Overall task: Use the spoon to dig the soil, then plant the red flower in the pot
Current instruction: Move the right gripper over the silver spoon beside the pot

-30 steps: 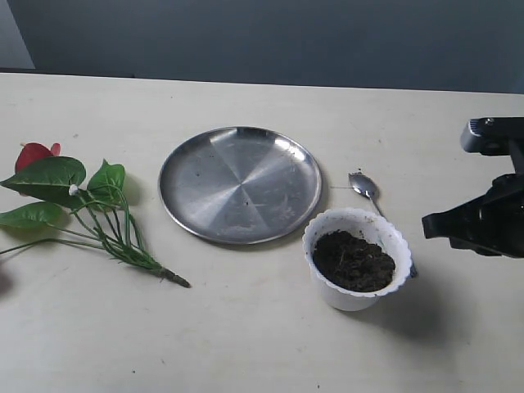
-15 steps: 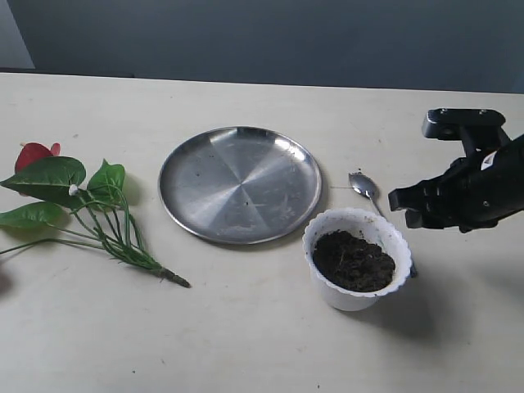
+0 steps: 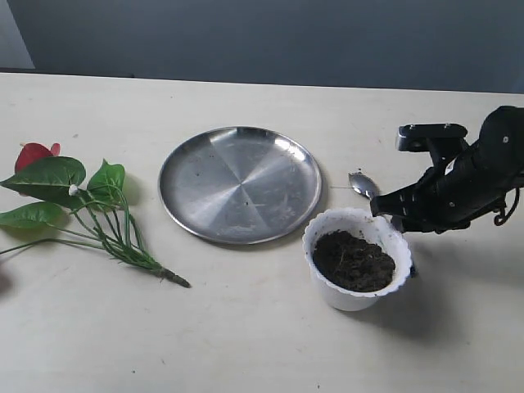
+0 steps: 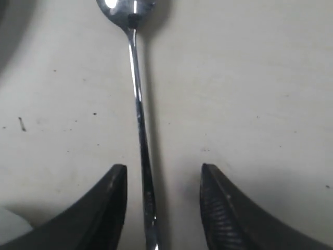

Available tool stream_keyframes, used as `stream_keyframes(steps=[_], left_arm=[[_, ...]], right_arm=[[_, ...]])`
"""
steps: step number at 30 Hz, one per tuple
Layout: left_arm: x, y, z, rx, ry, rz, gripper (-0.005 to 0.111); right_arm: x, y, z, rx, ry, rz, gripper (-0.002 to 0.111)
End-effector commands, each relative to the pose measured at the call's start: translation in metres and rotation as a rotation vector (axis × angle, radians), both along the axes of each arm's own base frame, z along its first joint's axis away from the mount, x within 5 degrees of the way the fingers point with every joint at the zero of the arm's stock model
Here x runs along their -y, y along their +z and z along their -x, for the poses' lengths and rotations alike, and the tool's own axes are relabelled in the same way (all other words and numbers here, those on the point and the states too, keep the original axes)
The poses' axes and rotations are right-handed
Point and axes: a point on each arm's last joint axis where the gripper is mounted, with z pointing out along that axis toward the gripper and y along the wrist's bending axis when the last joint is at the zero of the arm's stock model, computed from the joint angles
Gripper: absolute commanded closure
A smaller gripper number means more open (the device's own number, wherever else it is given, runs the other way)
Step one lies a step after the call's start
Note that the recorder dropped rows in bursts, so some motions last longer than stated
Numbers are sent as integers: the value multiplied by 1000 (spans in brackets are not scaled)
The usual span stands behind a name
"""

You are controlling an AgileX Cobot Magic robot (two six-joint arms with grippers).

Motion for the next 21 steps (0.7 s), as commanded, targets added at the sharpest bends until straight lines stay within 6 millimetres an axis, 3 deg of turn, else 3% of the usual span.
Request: stream_keyframes(steps=[1,6,8,10,16,21], left_arm=[[0,1,0,13,-7,9,106],[0,1,0,13,-7,9,106],[0,1,0,13,-7,9,106],[0,1,0,13,-7,9,106],[0,1,0,13,-7,9,106],[0,1,0,13,-7,9,106]], right_arm=[[1,-16,-5,-15,7,17,65],[1,-35,-6,-64,6,28,69],[1,-38,-4,-87,3,31,90],[1,-37,-4,-83,3,30,96],[-1,-12,-6,-8,-37,-20,78],[-1,-6,-6,13,-37,-24,77]])
